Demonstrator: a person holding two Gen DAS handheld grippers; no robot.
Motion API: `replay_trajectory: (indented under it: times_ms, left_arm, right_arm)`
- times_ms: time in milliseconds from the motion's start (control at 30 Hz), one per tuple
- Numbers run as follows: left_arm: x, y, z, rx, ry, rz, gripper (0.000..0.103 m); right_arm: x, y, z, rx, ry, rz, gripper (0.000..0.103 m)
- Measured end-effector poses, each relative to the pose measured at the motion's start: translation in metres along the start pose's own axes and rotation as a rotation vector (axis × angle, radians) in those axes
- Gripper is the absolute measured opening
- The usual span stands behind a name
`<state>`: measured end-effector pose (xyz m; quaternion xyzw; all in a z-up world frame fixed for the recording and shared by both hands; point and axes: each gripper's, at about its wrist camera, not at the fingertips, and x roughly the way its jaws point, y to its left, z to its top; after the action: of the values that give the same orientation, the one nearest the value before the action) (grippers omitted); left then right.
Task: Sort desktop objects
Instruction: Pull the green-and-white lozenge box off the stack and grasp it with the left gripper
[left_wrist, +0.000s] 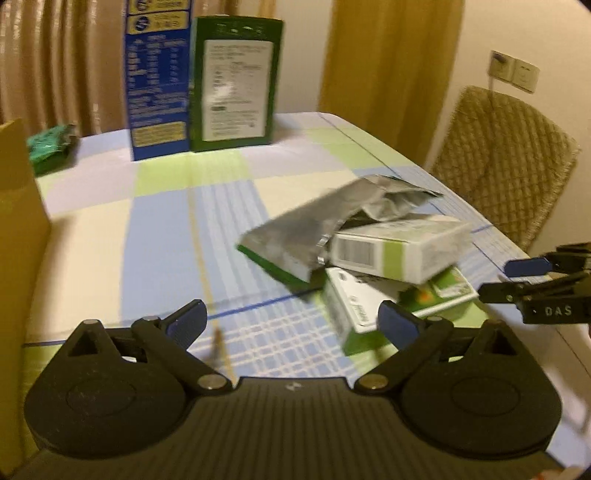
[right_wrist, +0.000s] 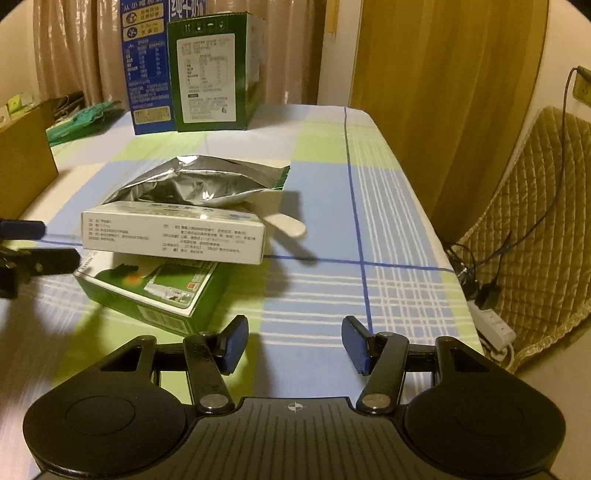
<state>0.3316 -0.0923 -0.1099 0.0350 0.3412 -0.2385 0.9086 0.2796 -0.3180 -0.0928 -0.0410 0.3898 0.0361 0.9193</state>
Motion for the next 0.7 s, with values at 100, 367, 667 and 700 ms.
replay_trajectory:
  times_ms: [100, 367, 667, 700]
  left_arm:
    - [-0.001, 0.004, 0.000, -0.006, 0.004, 0.043, 0.096]
    - [0.016, 0.009, -0.007, 0.004, 0.075, 0.081, 0.096]
    - [0.001, -0.005, -0.019, 0.054, 0.089, 0.068, 0.095]
    - [-0.003, -0.006, -0.022, 0.055, 0.093, 0.071, 0.095]
  right_arm:
    - [0.003, 0.000, 0.000, -0.005, 0.002, -0.002, 0.054]
    - [0.012, 0.004, 0.002, -0.026, -0.012, 0.034, 0.054]
    - [0.001, 0.016, -0.006, -0.050, -0.004, 0.088, 0.054]
    - [-0.002, 0.019, -0.009, -0.062, -0.001, 0.095, 0.054]
